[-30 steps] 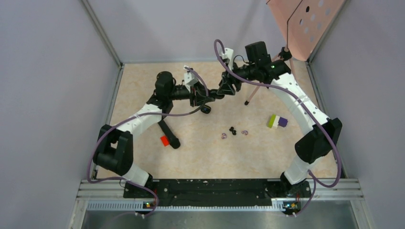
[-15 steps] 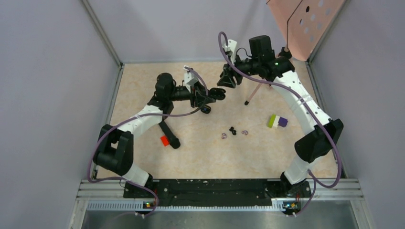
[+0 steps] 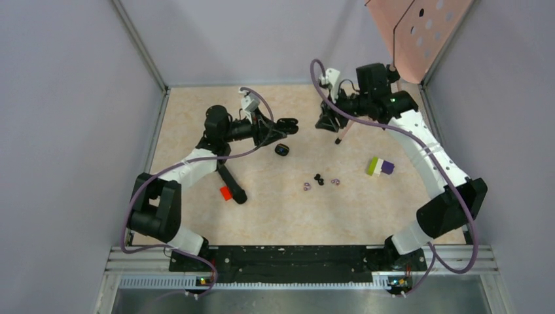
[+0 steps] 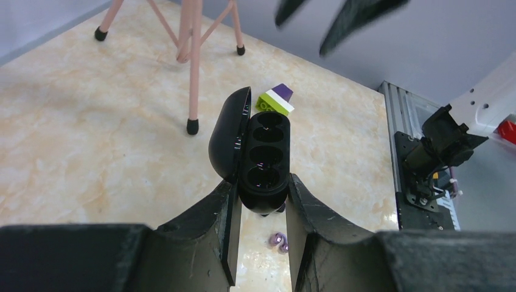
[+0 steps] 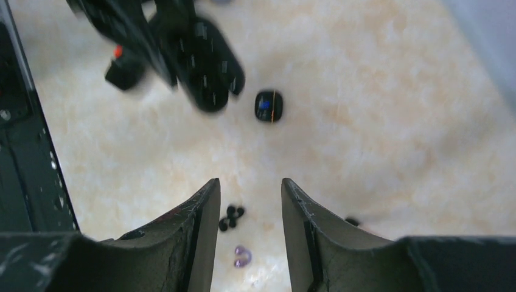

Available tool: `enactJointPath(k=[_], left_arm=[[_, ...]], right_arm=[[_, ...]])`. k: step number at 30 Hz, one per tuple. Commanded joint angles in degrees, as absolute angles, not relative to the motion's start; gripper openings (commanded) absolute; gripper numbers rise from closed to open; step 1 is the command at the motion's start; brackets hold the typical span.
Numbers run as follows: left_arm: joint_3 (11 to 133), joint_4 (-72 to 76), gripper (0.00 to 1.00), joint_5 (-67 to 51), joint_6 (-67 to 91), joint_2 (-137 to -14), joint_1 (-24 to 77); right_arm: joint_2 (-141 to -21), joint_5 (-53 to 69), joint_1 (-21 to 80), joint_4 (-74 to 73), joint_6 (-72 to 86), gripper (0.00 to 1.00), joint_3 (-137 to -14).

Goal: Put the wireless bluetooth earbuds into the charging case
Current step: Pick up the earbud from the center of the board.

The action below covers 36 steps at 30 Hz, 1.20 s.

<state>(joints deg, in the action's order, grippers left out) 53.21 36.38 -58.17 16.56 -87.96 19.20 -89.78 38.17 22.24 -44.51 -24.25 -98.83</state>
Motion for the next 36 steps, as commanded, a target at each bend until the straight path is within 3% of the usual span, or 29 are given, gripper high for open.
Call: enactJointPath(k=[1,11,26,36], left_arm=[[51.18,39.82,0.0,-55.96,21.47,-83.35,15.81],[47.31,38.67,0.0,-53.53,27.09,-78.57,10.62],[46.15,25.4,0.0,-52.58,21.05,-72.85,5.73],[46.91,23.11,0.0,-51.44,18.96,-73.12,2.5]], right_arm=[[-85.15,34.31,21.35,-47.68,-34.04,0.41,-86.48],[-90.68,32.67,21.66,-40.78,-34.82,0.33,-72.39],[-97.83,33.12,25.3,-44.55,-81.57,0.31,-71.58],[-96.33,28.7,29.99,-39.45,-97.15,0.33,-63.52]])
